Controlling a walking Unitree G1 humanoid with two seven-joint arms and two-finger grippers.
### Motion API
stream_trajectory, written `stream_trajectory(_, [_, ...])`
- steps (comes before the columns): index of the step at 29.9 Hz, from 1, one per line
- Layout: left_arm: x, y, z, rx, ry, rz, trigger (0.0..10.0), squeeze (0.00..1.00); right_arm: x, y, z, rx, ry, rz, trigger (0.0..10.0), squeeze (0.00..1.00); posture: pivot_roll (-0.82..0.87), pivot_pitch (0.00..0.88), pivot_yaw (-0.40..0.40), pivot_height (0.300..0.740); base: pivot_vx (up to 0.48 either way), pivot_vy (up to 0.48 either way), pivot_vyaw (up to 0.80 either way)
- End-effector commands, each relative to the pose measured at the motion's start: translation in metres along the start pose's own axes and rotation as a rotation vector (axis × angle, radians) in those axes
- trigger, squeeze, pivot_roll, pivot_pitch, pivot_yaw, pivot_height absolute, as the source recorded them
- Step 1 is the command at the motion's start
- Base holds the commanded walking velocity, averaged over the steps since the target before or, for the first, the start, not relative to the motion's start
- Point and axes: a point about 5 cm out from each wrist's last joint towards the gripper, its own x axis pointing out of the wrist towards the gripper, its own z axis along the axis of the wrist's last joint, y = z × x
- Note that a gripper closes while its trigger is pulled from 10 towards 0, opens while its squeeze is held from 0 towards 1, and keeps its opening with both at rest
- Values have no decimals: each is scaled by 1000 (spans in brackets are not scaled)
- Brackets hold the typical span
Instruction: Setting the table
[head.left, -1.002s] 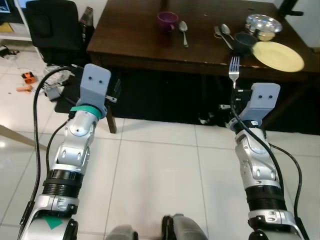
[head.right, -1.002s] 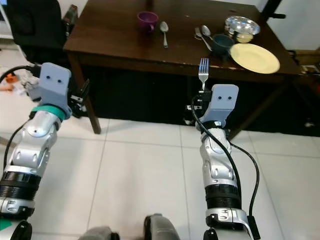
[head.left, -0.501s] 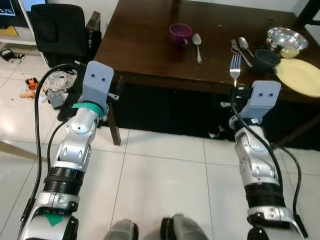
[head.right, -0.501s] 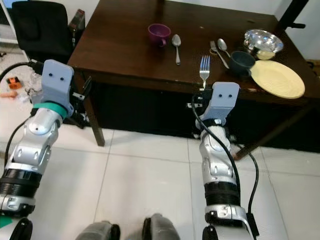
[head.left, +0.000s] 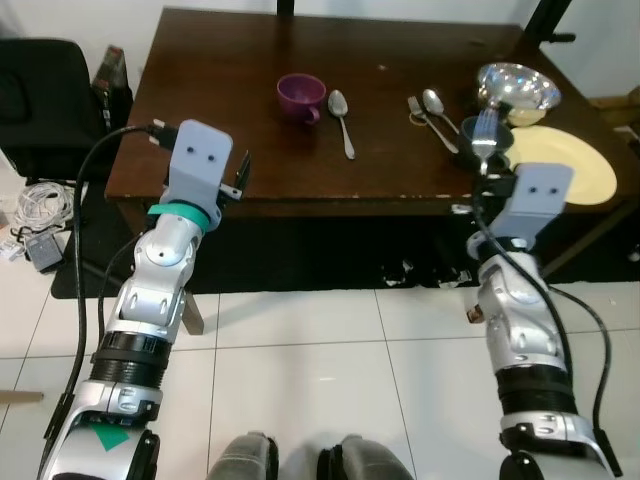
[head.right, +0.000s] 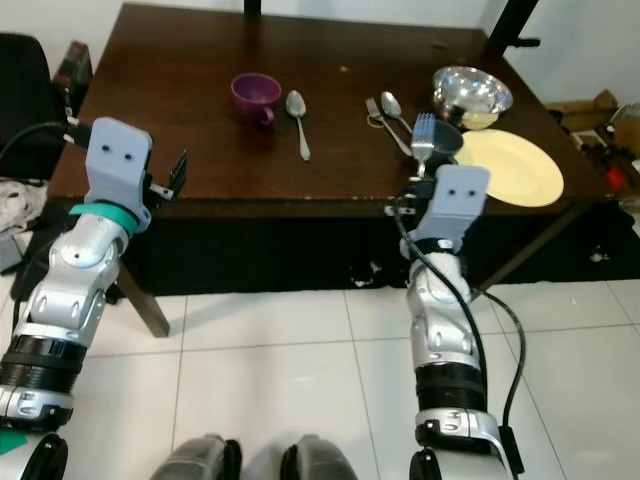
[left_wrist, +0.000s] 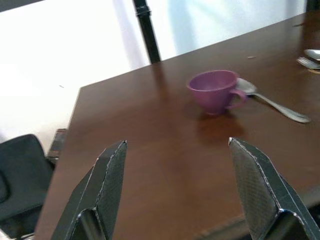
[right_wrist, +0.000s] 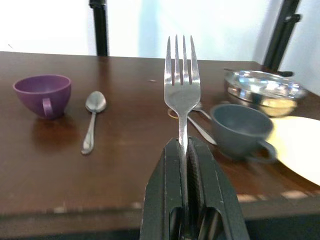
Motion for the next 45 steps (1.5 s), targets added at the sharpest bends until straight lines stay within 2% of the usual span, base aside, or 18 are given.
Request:
stream_trajectory(1, [-1,-3,-4,-1,16,-8,10000,0,-1,-4,-1,-3,4,-13,10000,0,69,0,15,740,428,0,0])
stream_trajectory(14, [-2,-3,-3,3,10,1,10000,0,5,6,7,5,-23,47,10000,0,71,1,15,740,427,0,0])
stream_trajectory(26, [-2,-5,-3,-3,10,-12,10000,0,10,-1,9,-24,-20,-10,10000,0,70,5,15,740,414,0,0])
stream_trajectory(35, [-5,-18,0,-21,-5,-105,10000,0,9,-8,3,-53,14,-50,10000,0,70,10,15,740,0,0,0])
stream_trajectory(45, [-5,-19,3,-34,-12,-114,10000,0,12,-10,-8,-70,66,-58,10000,0,75,22,15,740,0,0,0])
